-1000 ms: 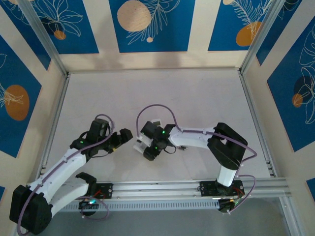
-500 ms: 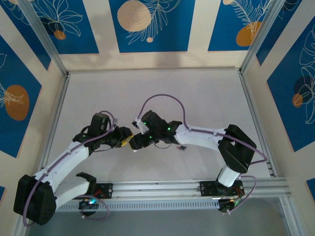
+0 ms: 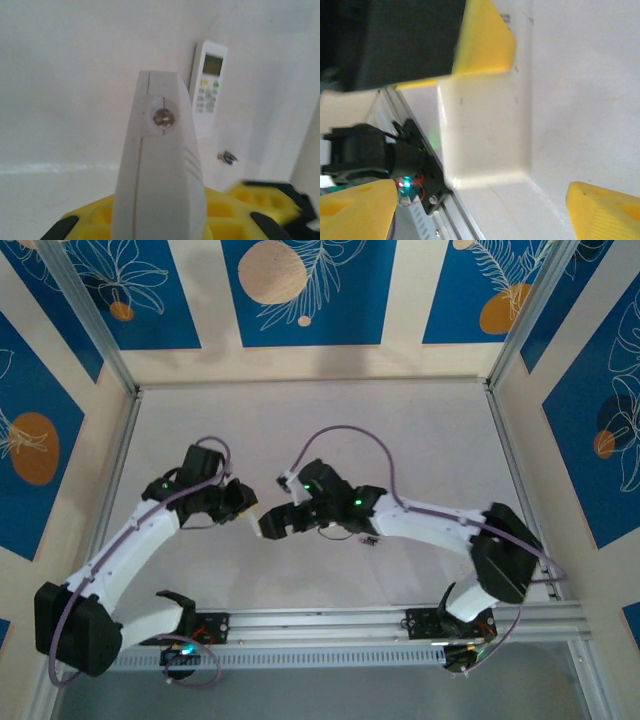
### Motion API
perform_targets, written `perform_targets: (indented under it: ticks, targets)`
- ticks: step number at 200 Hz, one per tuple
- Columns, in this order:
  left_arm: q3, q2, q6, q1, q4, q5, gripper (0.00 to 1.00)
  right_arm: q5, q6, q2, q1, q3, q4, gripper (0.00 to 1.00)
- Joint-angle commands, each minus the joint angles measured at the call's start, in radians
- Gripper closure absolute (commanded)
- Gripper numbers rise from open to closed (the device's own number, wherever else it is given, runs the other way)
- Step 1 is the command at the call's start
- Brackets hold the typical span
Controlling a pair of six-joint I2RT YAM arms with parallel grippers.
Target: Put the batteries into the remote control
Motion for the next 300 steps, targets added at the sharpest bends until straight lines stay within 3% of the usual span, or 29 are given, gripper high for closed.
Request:
perform_targets:
  ticks: [1,36,82,107,131,156,191,225,269,283,300]
  targets:
    - [0.182,0.124,0.279,0.013,-0.253,-0.31,0.87,0.05,0.024,-0.141,-0.058,-0.082,0.043,0.12]
    - [0.492,0.486,0.454,0.015,-0.479,-0.753,0.9,0.125,0.029,-0.249,-0.138,-0.122,-0.157,0.12]
    - [0.87,0.935,0.527,0.035,-0.648,-0.917,0.9,0.161,0.038,-0.349,-0.163,-0.158,-0.289,0.12]
    - [1.068,1.164,0.517,0.049,-0.716,-0.967,0.88,0.189,0.048,-0.418,-0.165,-0.187,-0.343,0.13]
    - [1.232,1.291,0.513,0.061,-0.728,-0.922,0.87,0.221,0.064,-0.505,-0.168,-0.229,-0.385,0.13]
    - [1.316,1.334,0.515,0.062,-0.695,-0.82,0.69,0.261,0.089,-0.601,-0.178,-0.276,-0.426,0.13]
    - [1.314,1.256,0.526,0.066,-0.632,-0.625,0.49,0.37,0.172,-0.686,-0.217,-0.295,-0.55,0.13]
    - [1.217,0.997,0.532,0.065,-0.523,-0.312,0.32,0.382,0.207,-0.617,-0.303,-0.256,-0.68,0.14]
    - [0.75,0.468,0.472,0.065,-0.103,0.123,0.16,0.333,0.125,-0.342,-0.342,-0.106,-0.718,0.14]
    - [0.56,0.307,0.409,0.065,0.063,0.202,0.13,0.293,0.089,-0.239,-0.325,-0.04,-0.677,0.14]
    - [0.381,0.152,0.335,0.065,0.174,0.215,0.08,0.314,0.054,-0.109,-0.279,0.036,-0.625,0.12]
